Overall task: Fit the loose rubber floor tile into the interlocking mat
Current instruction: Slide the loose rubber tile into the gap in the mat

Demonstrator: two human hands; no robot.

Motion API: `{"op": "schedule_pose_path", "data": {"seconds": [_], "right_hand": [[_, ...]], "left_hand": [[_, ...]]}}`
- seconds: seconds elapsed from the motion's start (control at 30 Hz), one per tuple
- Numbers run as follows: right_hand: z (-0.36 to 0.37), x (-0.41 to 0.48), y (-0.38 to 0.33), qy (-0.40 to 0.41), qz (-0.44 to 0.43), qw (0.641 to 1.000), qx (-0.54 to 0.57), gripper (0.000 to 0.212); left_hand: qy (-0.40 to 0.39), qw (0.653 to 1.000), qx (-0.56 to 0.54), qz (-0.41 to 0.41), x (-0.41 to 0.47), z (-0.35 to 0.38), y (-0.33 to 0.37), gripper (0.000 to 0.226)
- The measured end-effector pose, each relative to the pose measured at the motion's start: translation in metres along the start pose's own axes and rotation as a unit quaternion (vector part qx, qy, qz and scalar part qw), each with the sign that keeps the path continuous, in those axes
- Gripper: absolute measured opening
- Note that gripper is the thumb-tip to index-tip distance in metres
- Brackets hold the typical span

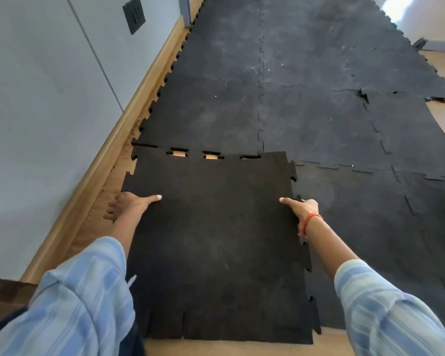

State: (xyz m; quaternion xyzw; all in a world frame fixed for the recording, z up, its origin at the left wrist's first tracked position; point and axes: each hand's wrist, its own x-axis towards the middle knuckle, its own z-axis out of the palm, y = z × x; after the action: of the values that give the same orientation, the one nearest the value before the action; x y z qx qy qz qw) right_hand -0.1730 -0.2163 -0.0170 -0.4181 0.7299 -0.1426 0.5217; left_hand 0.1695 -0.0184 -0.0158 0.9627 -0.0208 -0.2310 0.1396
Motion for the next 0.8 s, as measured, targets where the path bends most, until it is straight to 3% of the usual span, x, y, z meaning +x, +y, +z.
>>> {"op": "schedule_pose_path", "data": {"seconds": [0.17, 0.33, 0.43, 0.5, 0.57, 0.63, 0.73, 0.8], "right_hand": [[0.024, 0.003, -0.019, -0.052, -0.031, 0.998, -0.015, 0.092], [0.043, 0.015, -0.026, -0.074, -0.072, 0.993, -0.051, 0.097], [0.051, 0.023, -0.027, -0.087, -0.100, 0.970, -0.203, 0.099], [0.054, 0.009, -0.033, -0.079, -0.116, 0.920, -0.365, 0.074], [0.059, 0.001, -0.035, -0.074, -0.118, 0.887, -0.440, 0.066], [0.066, -0.010, -0.029, -0.069, -0.126, 0.868, -0.476, 0.071], [0.078, -0.018, -0.006, -0.085, -0.125, 0.856, -0.494, 0.102], [0.081, -0.026, 0.005, -0.081, -0.128, 0.858, -0.491, 0.111]], "left_hand": [[-0.017, 0.999, -0.012, 0.030, 0.033, -0.023, 0.018, 0.119], [-0.041, 0.994, -0.101, 0.018, 0.074, -0.019, 0.019, 0.128], [-0.051, 0.993, -0.101, 0.035, 0.076, -0.018, 0.018, 0.118], [-0.094, 0.993, -0.025, 0.072, 0.067, -0.015, 0.026, 0.113], [-0.186, 0.974, 0.072, 0.108, 0.055, -0.006, 0.037, 0.117], [-0.239, 0.942, 0.190, 0.138, 0.046, 0.009, 0.042, 0.125], [-0.233, 0.889, 0.356, 0.169, 0.050, 0.013, 0.043, 0.129], [-0.242, 0.859, 0.414, 0.179, 0.058, 0.000, 0.045, 0.128]]}}
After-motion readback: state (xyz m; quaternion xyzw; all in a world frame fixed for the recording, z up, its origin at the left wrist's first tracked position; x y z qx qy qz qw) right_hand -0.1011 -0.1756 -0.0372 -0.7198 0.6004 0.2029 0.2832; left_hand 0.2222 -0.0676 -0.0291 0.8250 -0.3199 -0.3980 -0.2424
